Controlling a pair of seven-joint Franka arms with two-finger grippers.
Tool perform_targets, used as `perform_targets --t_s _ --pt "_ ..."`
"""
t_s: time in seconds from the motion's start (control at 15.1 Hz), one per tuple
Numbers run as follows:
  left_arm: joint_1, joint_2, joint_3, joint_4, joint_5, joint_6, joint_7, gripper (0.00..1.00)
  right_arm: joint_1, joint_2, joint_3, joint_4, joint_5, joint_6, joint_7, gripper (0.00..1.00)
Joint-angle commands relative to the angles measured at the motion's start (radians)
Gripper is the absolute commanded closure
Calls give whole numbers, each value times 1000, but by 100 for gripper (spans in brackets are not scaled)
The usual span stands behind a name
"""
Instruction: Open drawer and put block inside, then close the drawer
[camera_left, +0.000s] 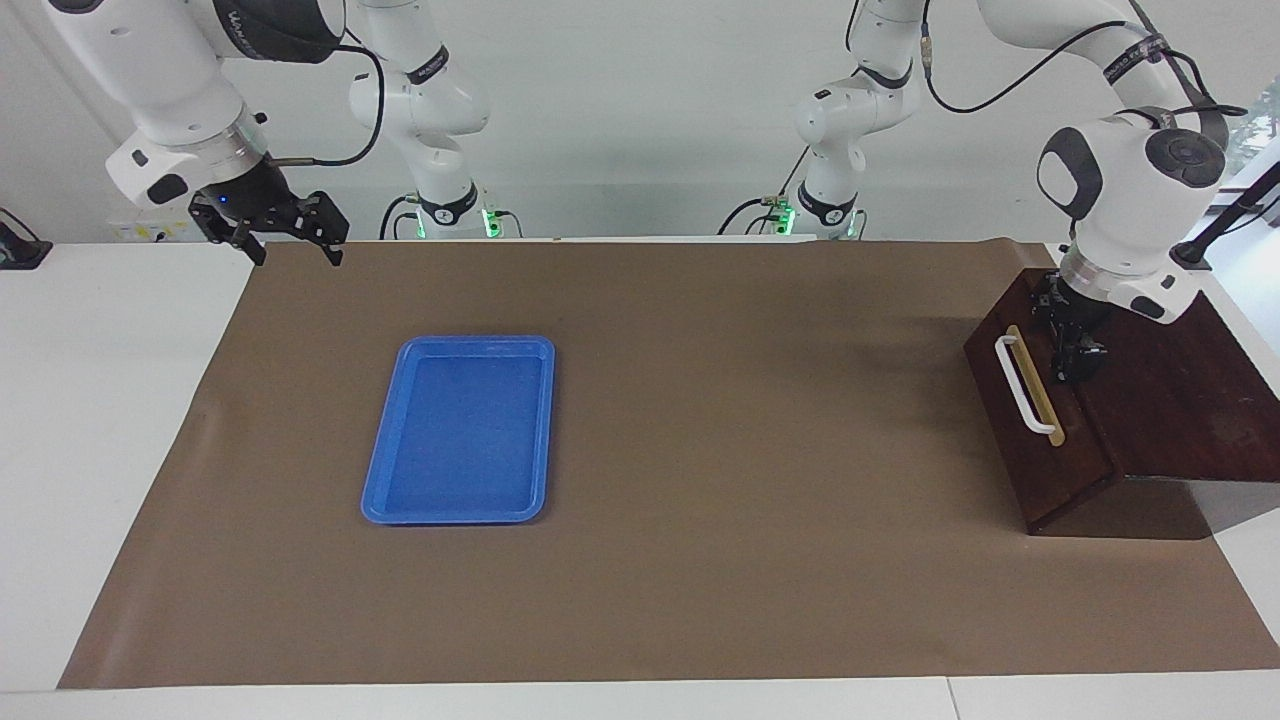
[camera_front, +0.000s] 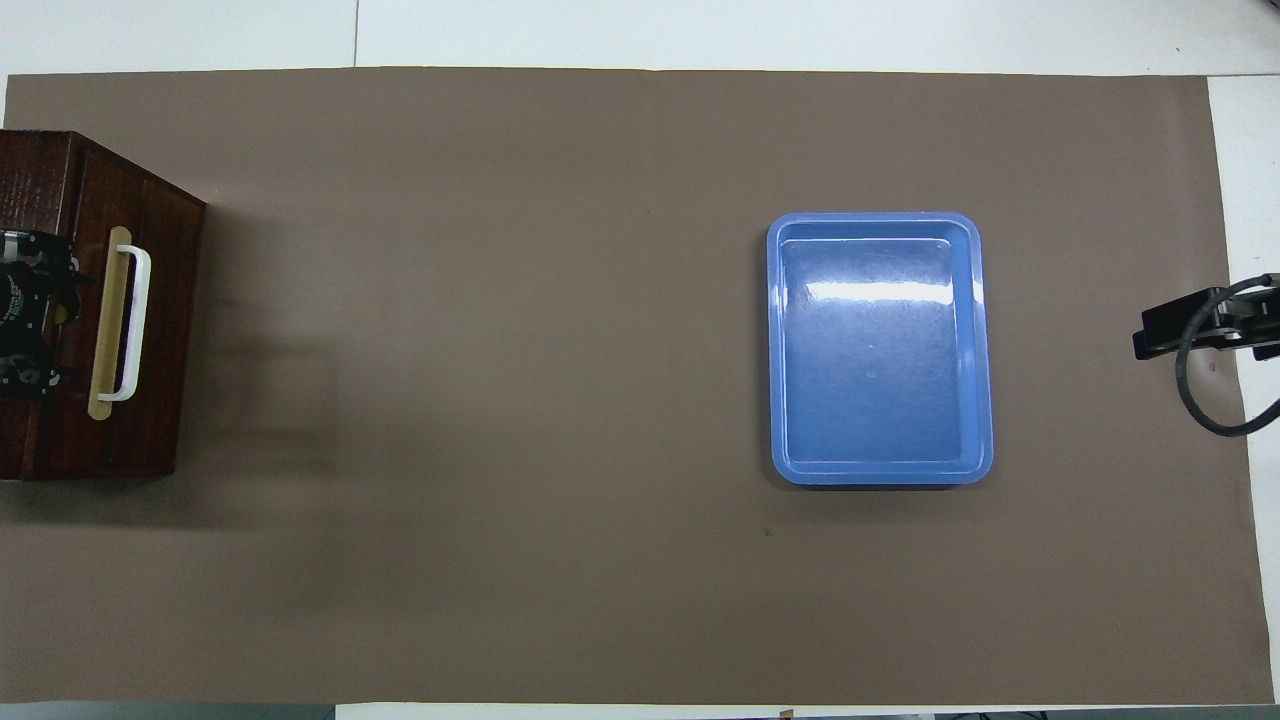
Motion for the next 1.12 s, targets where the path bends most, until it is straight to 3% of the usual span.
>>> perform_targets --t_s 0.0,0.6,1.06 --pt "32 -9 -1 0 24 -4 27 0 -8 -18 4 -17 -11 -8 -23 0" --pt "16 -12 -4 3 24 -17 52 0 -6 -18 6 -17 -11 -8 -23 0" --pt "-42 -76 -35 28 -30 -128 171 0 -6 -18 6 -17 -11 -8 -23 0"
